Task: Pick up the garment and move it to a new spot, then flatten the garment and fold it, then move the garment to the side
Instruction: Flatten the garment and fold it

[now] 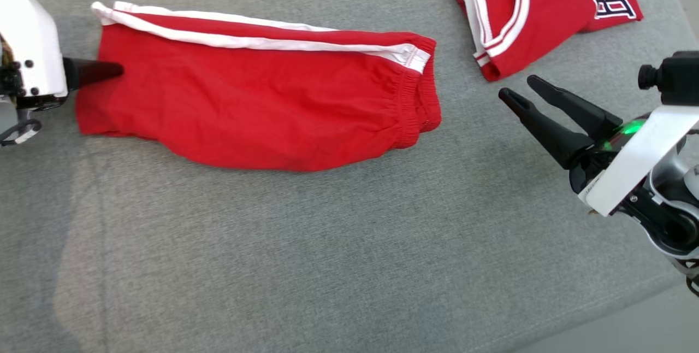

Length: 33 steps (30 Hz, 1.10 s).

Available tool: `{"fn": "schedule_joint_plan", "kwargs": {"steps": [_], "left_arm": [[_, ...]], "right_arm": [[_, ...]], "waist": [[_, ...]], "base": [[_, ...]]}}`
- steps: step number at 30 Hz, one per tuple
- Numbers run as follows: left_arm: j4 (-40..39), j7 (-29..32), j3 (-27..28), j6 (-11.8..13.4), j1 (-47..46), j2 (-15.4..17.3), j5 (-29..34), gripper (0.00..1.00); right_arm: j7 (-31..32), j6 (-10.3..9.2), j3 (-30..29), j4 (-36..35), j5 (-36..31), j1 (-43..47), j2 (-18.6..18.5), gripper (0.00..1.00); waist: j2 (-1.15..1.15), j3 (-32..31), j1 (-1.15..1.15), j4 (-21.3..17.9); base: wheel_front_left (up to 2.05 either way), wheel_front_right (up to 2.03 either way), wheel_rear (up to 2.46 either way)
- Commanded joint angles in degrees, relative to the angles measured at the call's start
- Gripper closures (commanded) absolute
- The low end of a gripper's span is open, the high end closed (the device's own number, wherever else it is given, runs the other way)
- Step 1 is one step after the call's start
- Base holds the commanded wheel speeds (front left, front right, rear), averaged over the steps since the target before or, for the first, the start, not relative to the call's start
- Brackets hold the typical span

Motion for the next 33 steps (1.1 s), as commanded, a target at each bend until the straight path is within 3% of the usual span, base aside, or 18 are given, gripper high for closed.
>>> {"fn": "schedule_joint_plan", "kwargs": {"steps": [1, 11, 12, 14, 21, 33], "left_arm": [[0.63, 1.00, 0.25, 0.49, 0.51, 0.46, -0.92, 0.00], [-1.64, 4.74, 1.68, 0.52, 1.57, -0.36, -5.33, 0.02], [-1.95, 4.90, 1.52, 0.62, 1.59, -0.32, -5.12, 0.30], [-2.43, 4.77, 1.59, 0.83, 1.77, -0.42, -5.21, 1.00], [-2.87, 3.74, 1.63, 0.79, 3.05, -0.07, -5.21, 1.00], [-4.69, 3.11, 0.06, -0.89, 9.80, -1.18, -6.27, 1.00]], "right_arm": [[-0.95, 0.04, -0.66, -0.19, -0.46, 0.95, 0.22, 0.00], [-1.44, 0.04, -1.75, 0.22, -0.76, 3.28, 0.69, 0.00], [-1.31, 0.05, -1.90, 0.30, -0.84, 3.23, 0.78, 0.00], [-0.98, 0.05, -1.95, 0.59, -1.12, 3.25, 1.03, 0.00], [-0.20, 0.04, -2.34, 1.21, -1.61, 3.86, 1.25, 0.00], [2.90, 0.05, -2.86, 2.57, -1.71, 5.73, 0.73, 0.00]], "waist": [[0.00, 0.53, 0.00, -0.93], [0.00, 0.92, 0.00, -1.66], [0.00, 0.88, 0.00, -1.58], [0.00, 0.72, 0.00, -1.42], [0.00, -0.76, 0.00, 0.06], [0.00, -7.20, 0.00, 6.73]], "base": [[0.00, 0.00, 0.00], [0.00, 0.00, 0.00], [0.00, 0.00, 0.00], [0.00, 0.00, 0.00], [0.00, 0.00, 0.00], [0.00, 0.00, 0.00]]}}
